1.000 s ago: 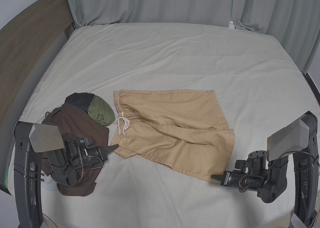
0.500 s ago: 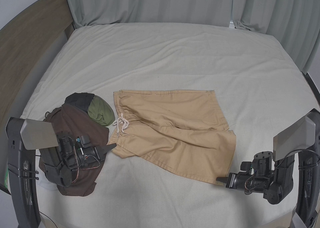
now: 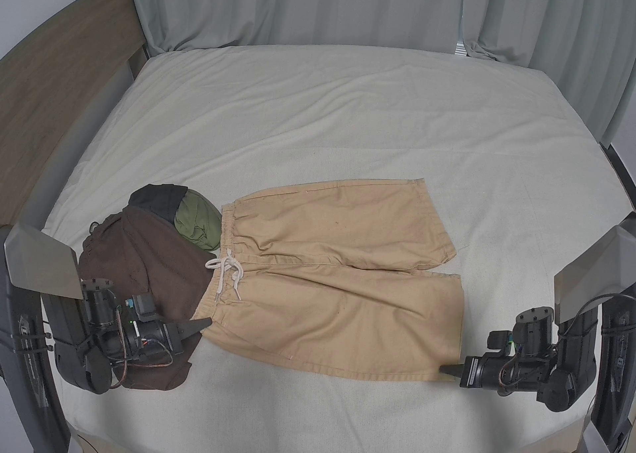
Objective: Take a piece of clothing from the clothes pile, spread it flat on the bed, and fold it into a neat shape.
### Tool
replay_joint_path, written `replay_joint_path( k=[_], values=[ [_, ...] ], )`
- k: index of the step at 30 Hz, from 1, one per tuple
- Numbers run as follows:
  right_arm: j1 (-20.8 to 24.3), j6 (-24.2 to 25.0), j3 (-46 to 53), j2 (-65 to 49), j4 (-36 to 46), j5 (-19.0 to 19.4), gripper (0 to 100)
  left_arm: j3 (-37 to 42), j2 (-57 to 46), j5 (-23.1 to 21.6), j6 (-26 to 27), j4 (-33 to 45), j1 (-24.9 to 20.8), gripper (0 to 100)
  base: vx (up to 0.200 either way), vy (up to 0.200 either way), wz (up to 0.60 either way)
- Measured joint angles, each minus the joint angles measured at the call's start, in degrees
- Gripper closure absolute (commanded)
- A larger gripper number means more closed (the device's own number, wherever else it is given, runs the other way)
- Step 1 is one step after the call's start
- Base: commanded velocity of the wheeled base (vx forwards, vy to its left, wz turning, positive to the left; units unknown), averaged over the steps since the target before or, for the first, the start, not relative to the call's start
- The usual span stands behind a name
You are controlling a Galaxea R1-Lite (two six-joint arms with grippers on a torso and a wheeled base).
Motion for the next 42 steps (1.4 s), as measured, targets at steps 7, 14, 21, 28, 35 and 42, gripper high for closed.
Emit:
replay_joint_path(
  k=[7, 14, 21, 28, 35, 42],
  values=[
    [-1.1, -5.0, 3.3, -0.4, 0.1, 0.5, 100, 5.2, -0.9, -0.4, 3.5, 0.0, 0.7, 100, 0.000, 0.000, 0.00],
    [-2.1, -5.3, 3.7, -0.3, 0.0, 0.6, 100, 6.1, 1.1, -0.4, 7.6, 0.0, 1.0, 100, 0.000, 0.000, 0.00],
    [-2.3, -5.3, 3.7, -0.1, 0.0, 0.5, 0, 5.9, 3.2, -0.6, 8.1, 0.1, 0.9, 0, 0.000, 0.000, 0.00],
    [-2.2, -5.2, 3.7, -0.1, 0.0, 0.5, 0, 4.9, 5.4, -0.5, 8.2, 0.0, 0.8, 0, 0.000, 0.000, 0.00],
    [-2.3, -5.2, 3.7, -0.1, 0.0, 0.5, 0, 3.9, 6.8, -0.5, 8.2, 0.0, 0.7, 0, 0.000, 0.000, 0.00],
    [-2.2, -5.2, 3.3, -0.1, 0.0, 0.4, 0, 2.2, 8.1, 0.0, 8.0, 0.0, 0.8, 100, 0.000, 0.000, 0.00]
  ],
)
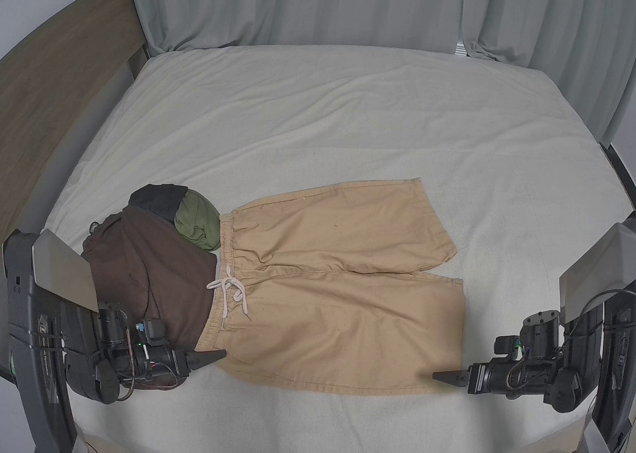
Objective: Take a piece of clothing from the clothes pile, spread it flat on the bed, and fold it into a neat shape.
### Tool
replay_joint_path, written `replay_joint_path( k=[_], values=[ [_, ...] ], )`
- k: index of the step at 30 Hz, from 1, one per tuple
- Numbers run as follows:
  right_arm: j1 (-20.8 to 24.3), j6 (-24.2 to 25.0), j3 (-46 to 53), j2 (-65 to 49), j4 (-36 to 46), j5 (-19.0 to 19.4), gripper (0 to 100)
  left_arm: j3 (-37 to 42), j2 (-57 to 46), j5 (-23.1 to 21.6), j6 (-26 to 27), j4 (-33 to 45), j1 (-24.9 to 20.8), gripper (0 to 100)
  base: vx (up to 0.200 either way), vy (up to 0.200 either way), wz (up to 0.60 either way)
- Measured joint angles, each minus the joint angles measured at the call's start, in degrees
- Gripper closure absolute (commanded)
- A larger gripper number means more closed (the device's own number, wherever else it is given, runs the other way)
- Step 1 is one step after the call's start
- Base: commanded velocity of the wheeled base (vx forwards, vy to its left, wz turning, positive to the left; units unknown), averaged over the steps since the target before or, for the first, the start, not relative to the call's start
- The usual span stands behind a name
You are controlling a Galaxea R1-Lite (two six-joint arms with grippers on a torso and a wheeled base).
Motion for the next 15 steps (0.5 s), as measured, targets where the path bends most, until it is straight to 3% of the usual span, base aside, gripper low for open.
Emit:
replay_joint_path(
  k=[15],
  values=[
    [1.8, 0.1, 0.0, 0.0, 0.0, 0.1, 0, -1.6, 1.2, 0.1, -0.4, 0.0, 0.2, 100, 0.000, 0.000, 0.00]
  ],
)
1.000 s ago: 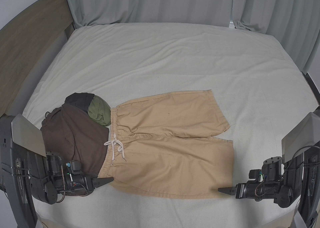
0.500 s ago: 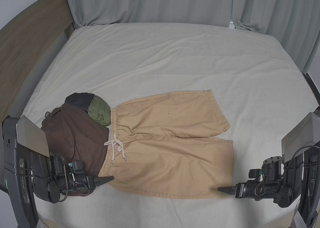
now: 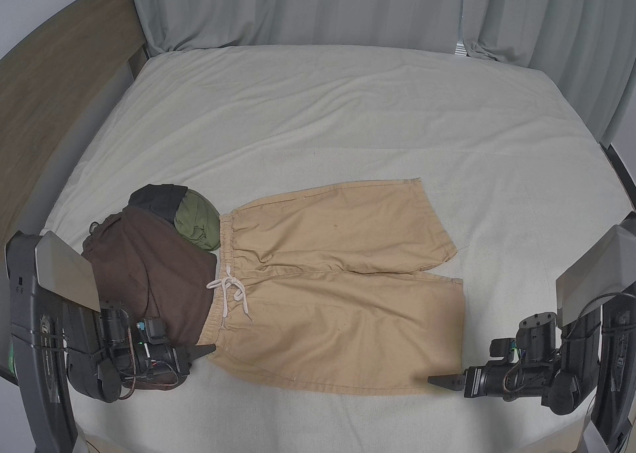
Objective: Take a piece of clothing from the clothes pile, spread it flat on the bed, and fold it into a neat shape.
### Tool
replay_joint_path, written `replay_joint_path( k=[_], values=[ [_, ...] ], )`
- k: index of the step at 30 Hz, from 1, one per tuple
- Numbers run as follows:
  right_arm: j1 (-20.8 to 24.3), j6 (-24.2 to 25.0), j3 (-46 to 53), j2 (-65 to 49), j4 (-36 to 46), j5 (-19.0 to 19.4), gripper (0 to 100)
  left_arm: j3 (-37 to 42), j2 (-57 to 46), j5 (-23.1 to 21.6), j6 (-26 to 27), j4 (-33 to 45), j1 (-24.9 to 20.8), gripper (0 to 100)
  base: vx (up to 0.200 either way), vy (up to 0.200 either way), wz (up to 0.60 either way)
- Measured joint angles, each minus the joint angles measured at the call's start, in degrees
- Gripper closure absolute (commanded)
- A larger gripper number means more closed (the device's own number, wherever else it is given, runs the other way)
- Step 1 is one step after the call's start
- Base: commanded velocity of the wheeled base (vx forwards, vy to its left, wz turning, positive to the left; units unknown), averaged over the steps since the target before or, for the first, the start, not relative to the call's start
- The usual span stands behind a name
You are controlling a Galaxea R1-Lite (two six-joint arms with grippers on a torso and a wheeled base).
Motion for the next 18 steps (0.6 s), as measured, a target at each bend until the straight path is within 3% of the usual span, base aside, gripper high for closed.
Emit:
replay_joint_path(
  k=[5, 6, 18],
  values=[
    [0.5, 0.0, 0.1, 0.3, 0.0, 0.0, 0, 0.0, 0.1, -0.1, 0.0, 0.0, 0.0, 100, 0.000, 0.000, 0.00],
    [0.6, 0.0, 0.1, 0.4, 0.0, 0.0, 100, 0.0, 0.1, -0.1, 0.0, 0.0, 0.0, 100, 0.000, 0.000, 0.00],
    [0.2, 0.0, -0.1, 1.5, 0.0, 0.0, 100, 0.0, 0.1, -0.1, 0.1, 0.0, 0.0, 100, 0.000, 0.000, 0.00]
  ],
)
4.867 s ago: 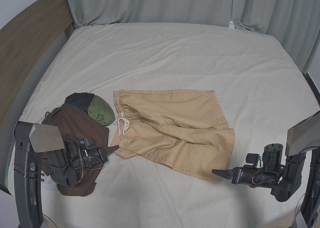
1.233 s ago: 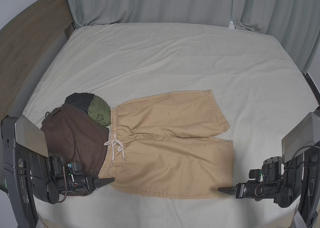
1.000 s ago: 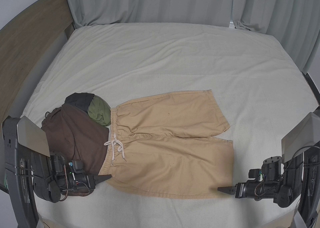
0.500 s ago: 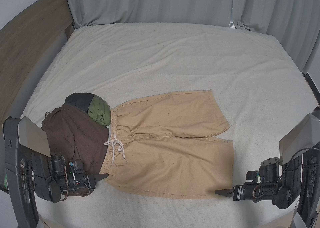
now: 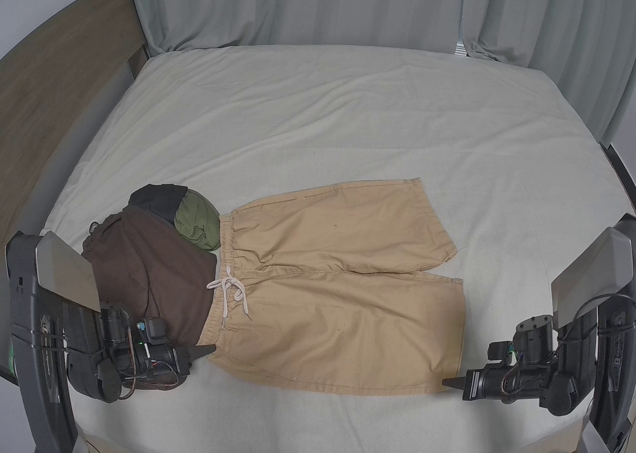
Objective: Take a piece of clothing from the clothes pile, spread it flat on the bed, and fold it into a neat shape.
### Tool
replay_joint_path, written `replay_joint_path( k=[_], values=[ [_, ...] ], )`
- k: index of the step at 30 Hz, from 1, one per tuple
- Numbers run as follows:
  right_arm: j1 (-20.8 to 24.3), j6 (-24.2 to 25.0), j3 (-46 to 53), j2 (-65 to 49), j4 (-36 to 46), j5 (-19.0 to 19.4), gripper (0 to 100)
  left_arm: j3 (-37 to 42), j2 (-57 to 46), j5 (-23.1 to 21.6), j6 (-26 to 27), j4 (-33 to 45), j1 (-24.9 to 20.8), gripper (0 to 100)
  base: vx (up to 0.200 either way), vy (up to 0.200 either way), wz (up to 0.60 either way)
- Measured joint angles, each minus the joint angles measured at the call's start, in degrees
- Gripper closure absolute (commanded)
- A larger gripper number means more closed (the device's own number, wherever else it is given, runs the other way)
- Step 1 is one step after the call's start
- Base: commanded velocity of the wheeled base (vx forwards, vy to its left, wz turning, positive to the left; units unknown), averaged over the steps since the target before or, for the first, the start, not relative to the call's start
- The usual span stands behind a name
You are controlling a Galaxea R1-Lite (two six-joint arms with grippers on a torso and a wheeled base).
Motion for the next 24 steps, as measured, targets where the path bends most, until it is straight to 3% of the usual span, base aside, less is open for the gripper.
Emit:
replay_joint_path(
  k=[15, 24],
  values=[
    [-0.1, -0.3, 0.5, -0.8, 0.8, -0.2, 100, 6.6, -2.8, -3.5, 0.5, 0.0, 0.7, 100, 0.000, 0.000, 0.00],
    [-0.2, -2.6, 0.5, -5.5, 10.1, 0.2, 100, 9.4, -4.0, -4.0, 0.4, 0.2, 1.6, 100, 0.000, 0.000, 0.00]
  ],
)
